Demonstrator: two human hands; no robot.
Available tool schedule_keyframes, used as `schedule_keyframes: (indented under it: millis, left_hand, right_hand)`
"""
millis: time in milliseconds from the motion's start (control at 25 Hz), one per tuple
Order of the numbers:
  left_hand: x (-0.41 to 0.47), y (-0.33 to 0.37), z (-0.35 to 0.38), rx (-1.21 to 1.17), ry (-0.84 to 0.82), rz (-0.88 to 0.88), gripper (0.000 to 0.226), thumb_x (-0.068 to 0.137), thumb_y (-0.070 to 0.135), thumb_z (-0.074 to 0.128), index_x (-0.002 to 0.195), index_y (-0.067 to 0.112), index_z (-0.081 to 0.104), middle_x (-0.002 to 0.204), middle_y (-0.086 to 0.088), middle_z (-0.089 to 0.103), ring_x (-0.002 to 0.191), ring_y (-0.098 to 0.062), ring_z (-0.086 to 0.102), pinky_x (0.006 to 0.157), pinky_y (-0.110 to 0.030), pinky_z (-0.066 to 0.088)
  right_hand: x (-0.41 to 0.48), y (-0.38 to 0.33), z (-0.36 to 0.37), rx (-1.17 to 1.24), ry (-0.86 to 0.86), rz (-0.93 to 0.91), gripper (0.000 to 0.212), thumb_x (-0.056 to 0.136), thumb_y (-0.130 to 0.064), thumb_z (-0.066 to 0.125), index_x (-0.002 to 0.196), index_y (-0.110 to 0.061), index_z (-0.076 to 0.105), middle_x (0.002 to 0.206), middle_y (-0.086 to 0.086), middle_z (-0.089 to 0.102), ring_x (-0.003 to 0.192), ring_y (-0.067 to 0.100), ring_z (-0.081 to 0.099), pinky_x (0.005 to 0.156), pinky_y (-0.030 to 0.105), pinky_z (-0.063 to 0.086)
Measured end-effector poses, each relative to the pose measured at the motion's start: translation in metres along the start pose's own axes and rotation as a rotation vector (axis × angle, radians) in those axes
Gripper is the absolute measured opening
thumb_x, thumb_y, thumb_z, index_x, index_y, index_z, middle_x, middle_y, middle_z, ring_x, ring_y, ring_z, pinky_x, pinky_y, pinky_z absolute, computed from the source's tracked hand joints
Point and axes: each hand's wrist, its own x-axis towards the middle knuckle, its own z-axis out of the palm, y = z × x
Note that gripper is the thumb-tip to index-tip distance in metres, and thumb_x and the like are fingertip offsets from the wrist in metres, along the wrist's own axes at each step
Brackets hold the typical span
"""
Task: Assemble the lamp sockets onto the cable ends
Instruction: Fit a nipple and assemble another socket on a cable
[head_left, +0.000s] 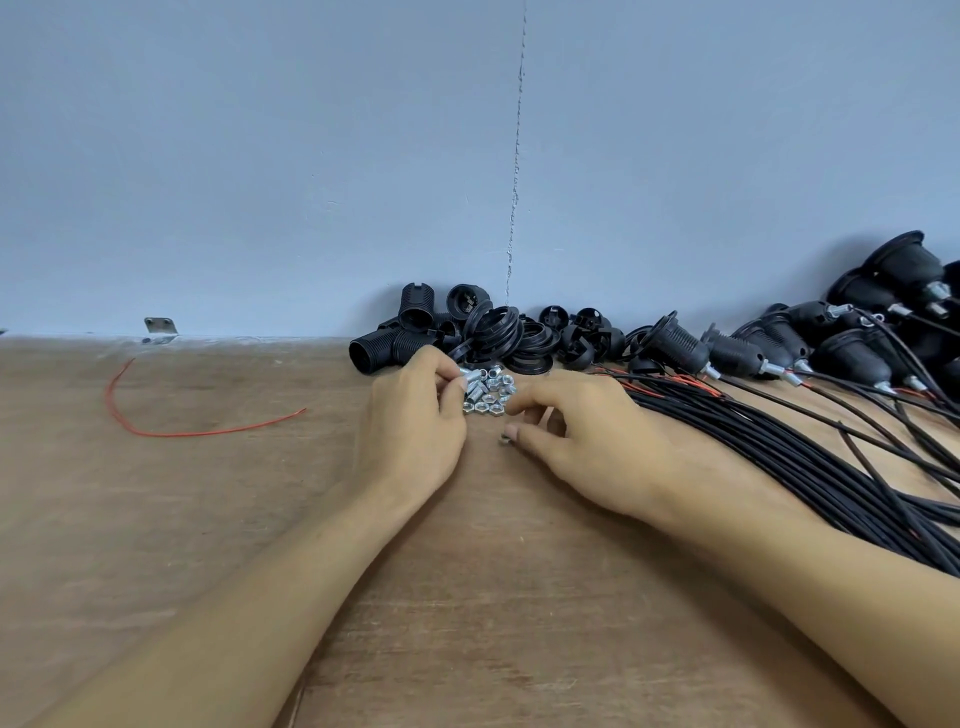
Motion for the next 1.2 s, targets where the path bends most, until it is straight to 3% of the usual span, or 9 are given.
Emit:
schedule_keyframes:
  millis: [160,240,360,520,640,720,840,1000,1200]
  left_hand:
    - [-0.014,0.013,0.004,-0.135,-0.198,0.190,0.020,0.091,0.018,0.070,0.086,0.037,0.065,0.082,0.029,0.068,0.061,0.001,0.062,0.057,-0.011,0.042]
    - [-0.018,0.016,0.004,-0.139,-0.233,0.264,0.013,0.090,0.022,0.067,0.091,0.035,0.066,0.085,0.028,0.069,0.063,-0.005,0.064,0.059,-0.013,0.044]
    - [-0.018,0.012,0.000,-0.158,-0.259,0.215,0.012,0.086,0.029,0.071,0.093,0.037,0.065,0.085,0.026,0.070,0.061,-0.003,0.060,0.057,-0.014,0.040]
    - [-0.017,0.006,-0.006,0.166,-0.325,0.094,0.047,0.064,0.073,0.058,0.098,0.040,0.060,0.087,0.021,0.062,0.078,0.001,0.057,0.071,-0.033,0.051]
    - [-0.016,0.007,-0.006,0.196,-0.327,0.137,0.028,0.072,0.057,0.070,0.087,0.034,0.070,0.083,0.019,0.059,0.080,0.002,0.057,0.075,-0.033,0.052]
    - [-0.016,0.009,-0.004,0.117,-0.321,0.148,0.010,0.080,0.037,0.080,0.081,0.032,0.072,0.076,0.019,0.061,0.072,0.003,0.057,0.068,-0.029,0.048]
    - [-0.019,0.009,-0.002,0.043,-0.342,0.105,0.019,0.084,0.026,0.081,0.075,0.036,0.068,0.062,0.025,0.061,0.056,0.002,0.054,0.056,-0.022,0.036]
    - [-0.018,0.012,0.001,-0.202,-0.341,-0.011,0.019,0.086,0.016,0.080,0.079,0.032,0.072,0.072,0.018,0.073,0.061,0.001,0.063,0.064,-0.020,0.048]
    - [-0.018,0.021,-0.003,-0.639,-0.345,-0.225,0.010,0.087,0.013,0.079,0.086,0.023,0.077,0.081,-0.004,0.078,0.061,-0.010,0.066,0.054,-0.019,0.048]
  right_hand:
    - [-0.010,0.009,-0.005,0.106,0.086,0.032,0.036,0.090,-0.023,0.070,0.123,-0.035,0.065,0.092,-0.015,0.061,0.074,0.004,0.059,0.075,0.023,0.048]
    - [-0.014,0.010,-0.007,0.161,0.080,0.005,0.035,0.090,-0.019,0.071,0.119,-0.037,0.069,0.094,-0.018,0.063,0.080,0.004,0.060,0.072,0.010,0.041]
    - [-0.017,0.009,-0.012,0.276,0.079,-0.006,0.028,0.090,-0.017,0.072,0.110,-0.037,0.075,0.093,-0.019,0.073,0.080,-0.001,0.062,0.071,0.006,0.041]
    - [-0.020,0.011,-0.016,0.344,0.087,0.086,0.026,0.091,-0.024,0.071,0.092,-0.050,0.070,0.072,-0.027,0.066,0.066,-0.004,0.057,0.065,0.008,0.039]
    - [-0.019,0.014,-0.016,0.341,0.050,0.138,0.016,0.090,-0.024,0.070,0.098,-0.038,0.074,0.075,-0.015,0.067,0.067,0.000,0.058,0.067,0.010,0.040]
    - [-0.019,0.015,-0.015,0.372,0.054,0.152,0.016,0.089,-0.020,0.072,0.095,-0.034,0.074,0.082,-0.010,0.071,0.070,0.004,0.064,0.071,0.013,0.045]
    - [-0.020,0.012,-0.015,0.481,0.048,0.158,0.018,0.086,-0.015,0.075,0.086,-0.033,0.072,0.078,-0.006,0.074,0.071,0.015,0.070,0.075,0.025,0.056]
    - [-0.020,0.012,-0.015,0.479,0.043,0.146,0.021,0.087,-0.015,0.076,0.081,-0.035,0.072,0.076,-0.003,0.074,0.064,0.012,0.066,0.068,0.024,0.056]
    - [-0.017,0.012,-0.018,0.942,-0.012,0.287,0.013,0.091,-0.008,0.069,0.092,-0.019,0.077,0.086,0.012,0.075,0.064,0.014,0.061,0.057,0.021,0.049]
